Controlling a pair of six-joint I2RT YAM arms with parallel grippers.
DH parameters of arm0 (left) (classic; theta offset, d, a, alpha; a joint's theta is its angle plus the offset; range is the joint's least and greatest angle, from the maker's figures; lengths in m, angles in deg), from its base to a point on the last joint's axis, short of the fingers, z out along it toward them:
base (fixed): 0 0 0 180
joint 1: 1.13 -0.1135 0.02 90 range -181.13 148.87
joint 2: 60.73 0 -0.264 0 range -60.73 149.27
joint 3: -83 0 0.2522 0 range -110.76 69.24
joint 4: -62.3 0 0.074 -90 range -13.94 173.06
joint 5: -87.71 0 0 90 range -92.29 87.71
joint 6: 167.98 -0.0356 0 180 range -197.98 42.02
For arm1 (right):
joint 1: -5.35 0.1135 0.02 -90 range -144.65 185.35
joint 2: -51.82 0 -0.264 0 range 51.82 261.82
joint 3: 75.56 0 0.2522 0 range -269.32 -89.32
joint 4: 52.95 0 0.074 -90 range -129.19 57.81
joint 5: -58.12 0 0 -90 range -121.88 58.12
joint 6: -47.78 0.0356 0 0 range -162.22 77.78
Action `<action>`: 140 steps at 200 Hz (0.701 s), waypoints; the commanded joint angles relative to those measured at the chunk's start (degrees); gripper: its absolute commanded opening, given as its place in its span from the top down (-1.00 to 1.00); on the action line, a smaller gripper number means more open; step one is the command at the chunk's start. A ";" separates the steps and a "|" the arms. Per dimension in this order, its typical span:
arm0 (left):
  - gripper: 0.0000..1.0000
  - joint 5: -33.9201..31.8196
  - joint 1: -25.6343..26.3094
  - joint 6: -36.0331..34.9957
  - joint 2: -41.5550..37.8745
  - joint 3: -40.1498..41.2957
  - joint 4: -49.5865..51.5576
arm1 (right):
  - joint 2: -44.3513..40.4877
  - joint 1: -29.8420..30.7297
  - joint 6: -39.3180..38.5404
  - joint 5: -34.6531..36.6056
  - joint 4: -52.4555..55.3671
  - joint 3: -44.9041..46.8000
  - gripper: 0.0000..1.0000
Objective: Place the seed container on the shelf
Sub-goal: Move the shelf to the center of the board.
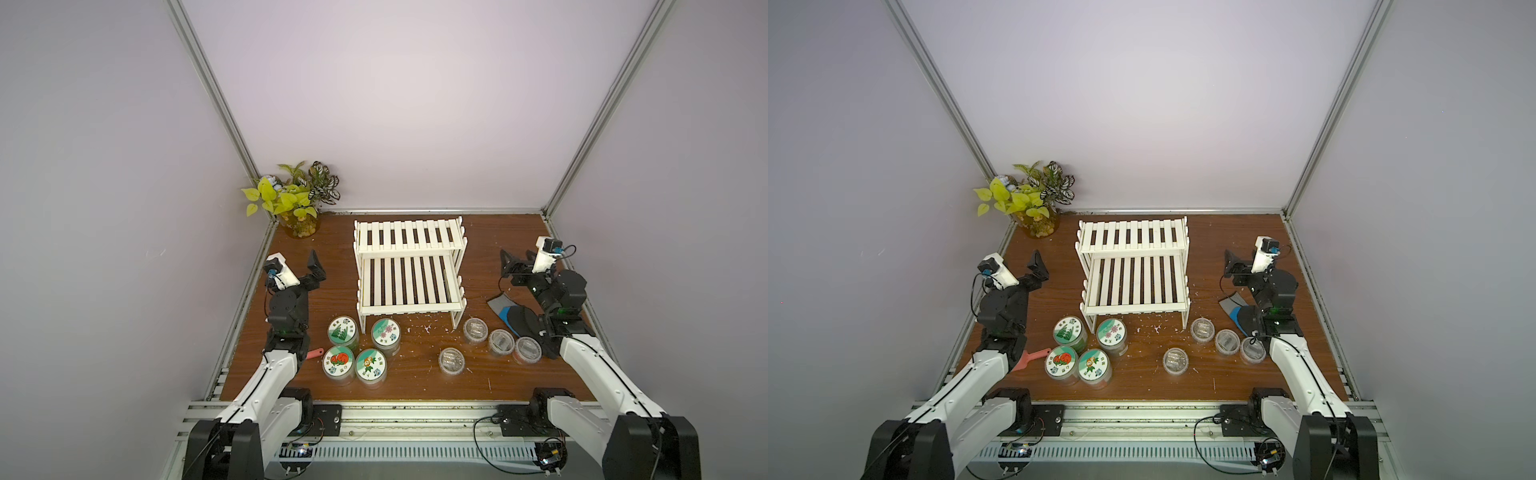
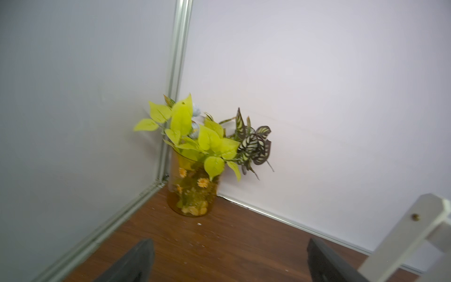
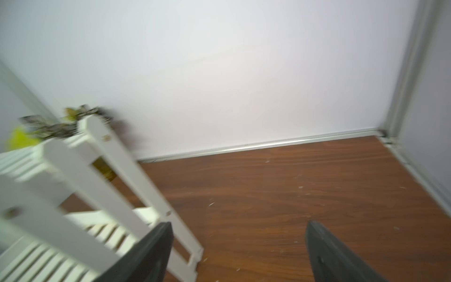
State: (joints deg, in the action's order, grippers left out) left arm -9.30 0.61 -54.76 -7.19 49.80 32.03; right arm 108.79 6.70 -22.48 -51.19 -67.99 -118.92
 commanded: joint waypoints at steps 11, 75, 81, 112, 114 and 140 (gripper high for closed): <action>-0.92 28.34 -0.77 10.29 1.28 -0.58 8.29 | 0.16 3.36 9.49 -22.95 9.77 0.78 -0.71; -0.99 33.72 7.06 12.29 2.37 -4.49 20.14 | 2.15 12.67 6.05 -17.19 17.55 -0.10 -0.68; -0.99 34.07 7.98 12.38 2.88 -4.95 21.18 | 2.39 12.85 6.02 -16.47 17.72 -0.06 -0.67; -0.99 36.27 12.15 13.18 5.36 -5.53 20.19 | 3.85 12.95 7.50 -17.05 14.21 0.56 -0.62; -0.99 36.27 12.43 13.28 5.64 -5.46 19.68 | 4.11 12.91 7.76 -17.33 13.86 0.59 -0.61; -0.99 36.68 16.67 13.13 10.67 -8.23 17.21 | 7.14 12.90 9.63 -19.78 9.25 -0.40 -0.59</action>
State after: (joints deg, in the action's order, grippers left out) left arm 25.26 13.92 -41.82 -0.19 44.56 51.33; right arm 113.62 19.50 -15.09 -68.81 -53.39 -117.26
